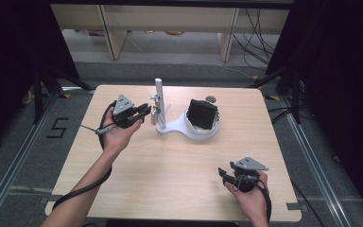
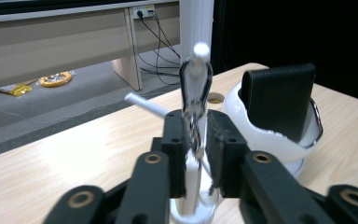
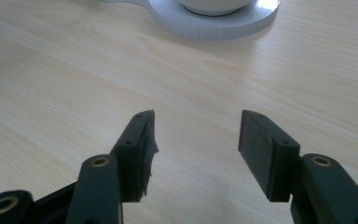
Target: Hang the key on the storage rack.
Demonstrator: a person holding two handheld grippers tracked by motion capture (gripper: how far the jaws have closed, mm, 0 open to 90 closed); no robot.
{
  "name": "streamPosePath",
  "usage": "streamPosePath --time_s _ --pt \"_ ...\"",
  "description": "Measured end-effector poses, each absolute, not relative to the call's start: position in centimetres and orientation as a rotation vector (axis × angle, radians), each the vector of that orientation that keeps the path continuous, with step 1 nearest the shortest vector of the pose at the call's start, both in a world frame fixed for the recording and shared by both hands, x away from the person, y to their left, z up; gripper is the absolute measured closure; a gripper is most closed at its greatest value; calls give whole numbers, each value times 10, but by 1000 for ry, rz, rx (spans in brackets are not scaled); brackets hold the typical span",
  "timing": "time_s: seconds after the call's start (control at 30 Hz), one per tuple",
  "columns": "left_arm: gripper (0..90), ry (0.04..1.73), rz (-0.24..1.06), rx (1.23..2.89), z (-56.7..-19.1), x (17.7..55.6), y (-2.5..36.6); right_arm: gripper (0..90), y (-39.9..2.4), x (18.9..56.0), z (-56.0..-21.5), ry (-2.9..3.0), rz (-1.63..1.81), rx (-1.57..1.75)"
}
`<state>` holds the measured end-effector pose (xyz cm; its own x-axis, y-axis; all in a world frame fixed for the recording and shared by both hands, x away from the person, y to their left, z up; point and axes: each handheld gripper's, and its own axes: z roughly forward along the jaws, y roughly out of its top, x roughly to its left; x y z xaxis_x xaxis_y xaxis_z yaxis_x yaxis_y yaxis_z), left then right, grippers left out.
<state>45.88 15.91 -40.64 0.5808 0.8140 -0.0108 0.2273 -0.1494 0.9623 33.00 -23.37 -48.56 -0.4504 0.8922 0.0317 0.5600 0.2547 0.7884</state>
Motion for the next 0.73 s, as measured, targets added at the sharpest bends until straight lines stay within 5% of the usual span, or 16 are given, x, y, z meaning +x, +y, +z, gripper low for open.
streamPosePath --time_s 0.33,0.73 --pt "526 892 712 1732 -448 395 207 467 -238 330 -487 2091 1065 1326" --pt "392 1043 670 1641 -516 330 248 466 -237 330 -492 2116 1063 1354"
